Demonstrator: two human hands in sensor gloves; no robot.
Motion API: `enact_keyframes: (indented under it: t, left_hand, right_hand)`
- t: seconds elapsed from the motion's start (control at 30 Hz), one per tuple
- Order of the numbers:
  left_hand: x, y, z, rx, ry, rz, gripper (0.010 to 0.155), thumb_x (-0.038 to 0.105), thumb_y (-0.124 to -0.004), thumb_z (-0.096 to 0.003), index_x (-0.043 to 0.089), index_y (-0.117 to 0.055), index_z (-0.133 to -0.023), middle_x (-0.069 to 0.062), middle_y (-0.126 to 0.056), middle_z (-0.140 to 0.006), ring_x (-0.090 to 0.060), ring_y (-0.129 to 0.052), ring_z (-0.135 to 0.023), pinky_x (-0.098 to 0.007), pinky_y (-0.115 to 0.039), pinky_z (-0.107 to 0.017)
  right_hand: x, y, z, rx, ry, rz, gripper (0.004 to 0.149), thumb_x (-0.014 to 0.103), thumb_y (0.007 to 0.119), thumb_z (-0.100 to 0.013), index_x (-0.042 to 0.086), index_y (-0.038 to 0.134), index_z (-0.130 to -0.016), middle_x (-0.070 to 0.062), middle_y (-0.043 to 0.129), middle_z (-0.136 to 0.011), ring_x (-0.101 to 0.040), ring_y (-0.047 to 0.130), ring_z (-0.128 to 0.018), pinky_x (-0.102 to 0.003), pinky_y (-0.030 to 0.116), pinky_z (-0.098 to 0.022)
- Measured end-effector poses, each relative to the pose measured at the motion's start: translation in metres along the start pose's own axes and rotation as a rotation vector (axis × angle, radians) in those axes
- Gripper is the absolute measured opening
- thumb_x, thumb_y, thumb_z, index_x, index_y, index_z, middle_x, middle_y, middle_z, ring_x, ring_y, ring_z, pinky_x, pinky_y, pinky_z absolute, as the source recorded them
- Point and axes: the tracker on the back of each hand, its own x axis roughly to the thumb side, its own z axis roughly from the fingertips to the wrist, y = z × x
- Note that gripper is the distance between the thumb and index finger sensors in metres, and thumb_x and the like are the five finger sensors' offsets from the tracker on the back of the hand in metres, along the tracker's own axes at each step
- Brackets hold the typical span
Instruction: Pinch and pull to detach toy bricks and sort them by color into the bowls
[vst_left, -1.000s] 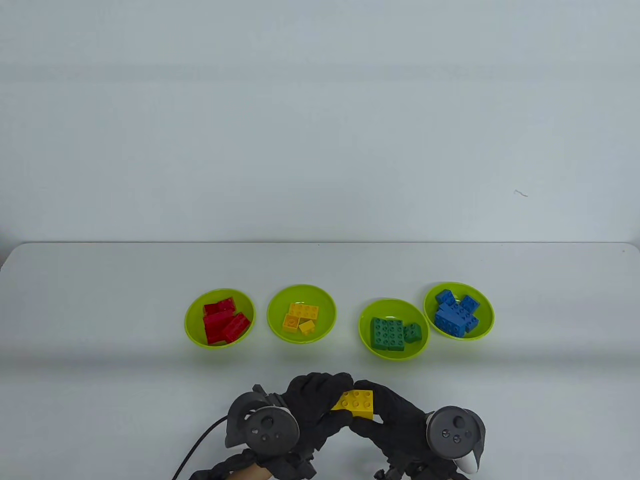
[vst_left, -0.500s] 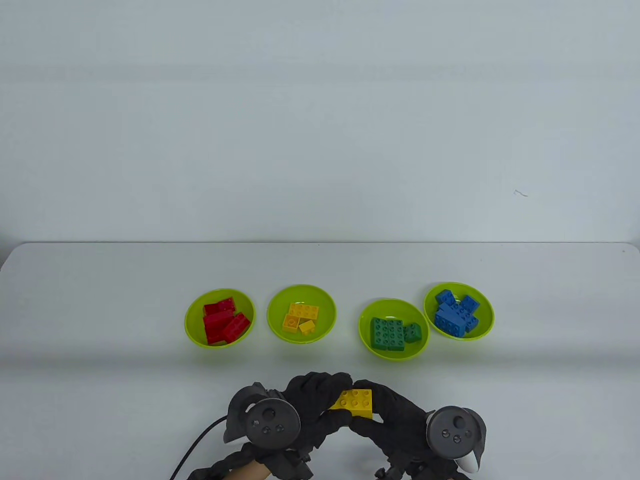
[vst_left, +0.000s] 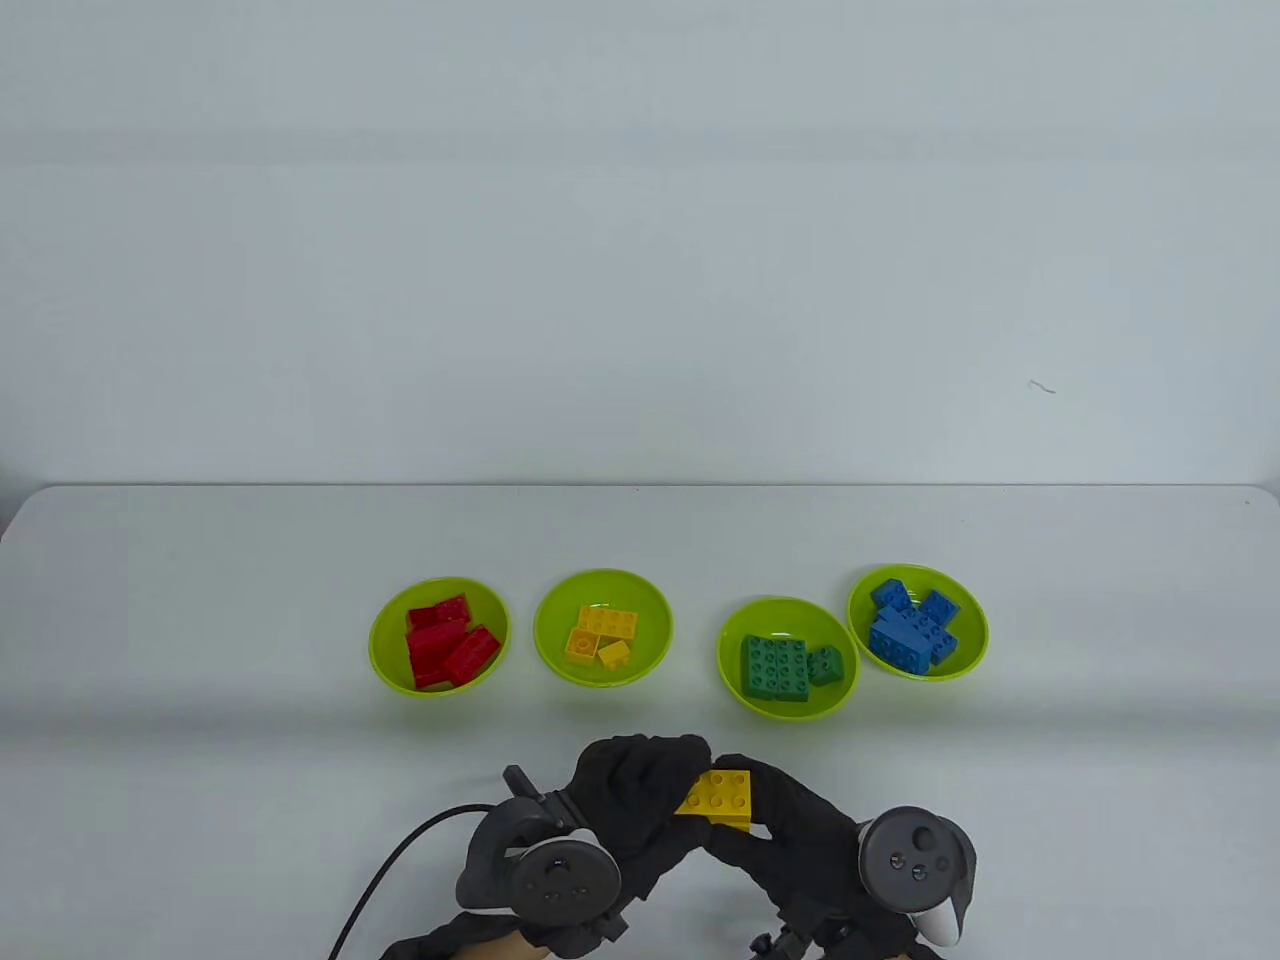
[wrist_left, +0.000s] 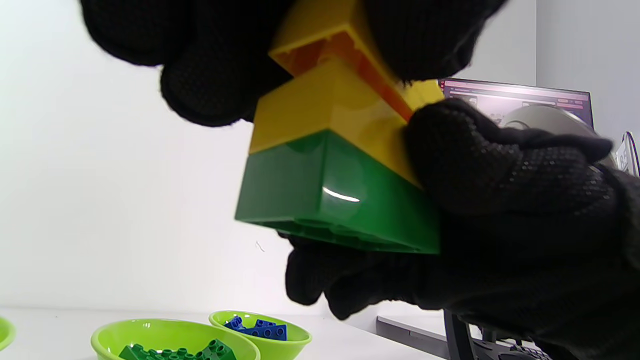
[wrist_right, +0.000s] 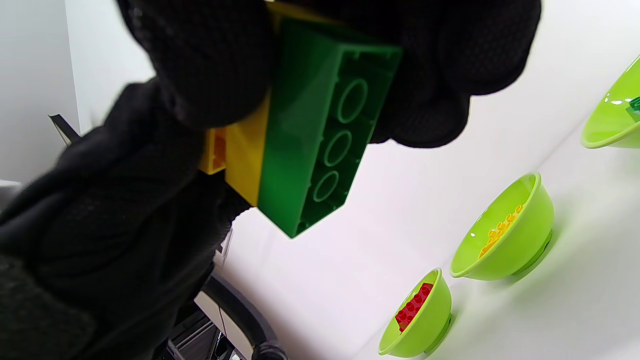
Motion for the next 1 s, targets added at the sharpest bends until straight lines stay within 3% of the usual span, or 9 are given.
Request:
enact_keyframes:
  t: [0.1,0.23,0.47,0.63,1.0]
  left_hand:
    - [-0.010,0.004,-0.005,0.013,0.030,-0.031,0.064,0.039,-0.073,-0.0492,0.000,-0.066,-0.100,-0.026,-0.083,-0.089,-0.041,-0.089,-0.075,-0.057,-0.069,-0.061]
    - [-0.047,0.000,-0.019,0.023,0.160,-0.044,0.064,0.036,-0.073,-0.0498,0.000,-0.063,-0.102,-0.027,-0.079,-0.093,-0.042,-0.086,-0.079,-0.058,-0.067,-0.063]
    - [-0.129,-0.034,-0.038,-0.105,0.430,0.002,0.064,0.034,-0.073,-0.0497,0.002,-0.060,-0.104,-0.026,-0.076,-0.097,-0.042,-0.083,-0.084,-0.057,-0.065,-0.065]
    - [-0.166,-0.054,-0.041,-0.176,0.592,-0.056,0.064,0.032,-0.074,-0.0491,0.003,-0.059,-0.105,-0.026,-0.074,-0.098,-0.043,-0.082,-0.085,-0.057,-0.064,-0.066]
    - [-0.195,-0.082,-0.048,-0.239,0.728,-0.096,0.064,0.031,-0.074,-0.0488,0.003,-0.059,-0.105,-0.026,-0.074,-0.098,-0.043,-0.081,-0.086,-0.057,-0.064,-0.066]
  right_hand:
    - [0.001,-0.006,0.000,-0.013,-0.012,0.049,0.062,0.037,0.083,-0.046,0.003,0.069,-0.096,-0.020,0.084,-0.089,-0.040,0.090,-0.075,-0.054,0.070,-0.062]
    - [0.000,-0.015,-0.001,-0.026,-0.017,0.101,0.062,0.037,0.083,-0.046,0.004,0.070,-0.096,-0.020,0.085,-0.089,-0.040,0.090,-0.075,-0.054,0.070,-0.062]
    - [-0.005,-0.024,-0.003,-0.069,0.015,0.095,0.061,0.037,0.083,-0.046,0.004,0.070,-0.096,-0.020,0.084,-0.089,-0.040,0.090,-0.075,-0.054,0.070,-0.062]
    - [-0.008,-0.027,-0.004,-0.078,0.027,0.083,0.062,0.037,0.083,-0.046,0.004,0.070,-0.097,-0.020,0.085,-0.089,-0.040,0.090,-0.075,-0.054,0.070,-0.062]
    - [-0.012,-0.030,-0.006,-0.087,0.052,0.083,0.062,0.037,0.083,-0.047,0.004,0.070,-0.097,-0.020,0.085,-0.089,-0.040,0.090,-0.075,-0.054,0.070,-0.062]
